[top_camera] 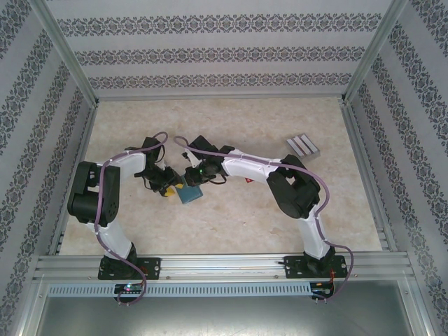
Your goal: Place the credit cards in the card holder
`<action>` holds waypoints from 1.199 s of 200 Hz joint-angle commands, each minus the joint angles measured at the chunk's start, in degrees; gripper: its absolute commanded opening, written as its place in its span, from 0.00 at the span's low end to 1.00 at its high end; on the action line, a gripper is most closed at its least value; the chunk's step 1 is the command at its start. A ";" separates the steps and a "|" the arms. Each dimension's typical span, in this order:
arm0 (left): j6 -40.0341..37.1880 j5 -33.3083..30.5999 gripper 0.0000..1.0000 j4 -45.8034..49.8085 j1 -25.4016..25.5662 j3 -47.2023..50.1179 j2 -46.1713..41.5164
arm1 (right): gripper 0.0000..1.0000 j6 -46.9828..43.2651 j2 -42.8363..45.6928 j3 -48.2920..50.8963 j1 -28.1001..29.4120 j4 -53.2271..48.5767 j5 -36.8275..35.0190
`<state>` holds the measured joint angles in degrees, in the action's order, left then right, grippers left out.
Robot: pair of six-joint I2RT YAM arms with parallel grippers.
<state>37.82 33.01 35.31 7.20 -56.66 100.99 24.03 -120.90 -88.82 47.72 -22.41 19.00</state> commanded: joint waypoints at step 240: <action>-0.13 -6.27 0.34 -2.36 0.25 1.89 4.27 | 0.34 -4.81 3.13 -1.19 2.11 -6.17 -17.12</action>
<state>37.80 33.50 35.03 7.20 -56.66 101.06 20.45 -120.14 -89.14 49.01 -26.85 4.69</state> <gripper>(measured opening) 0.346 0.303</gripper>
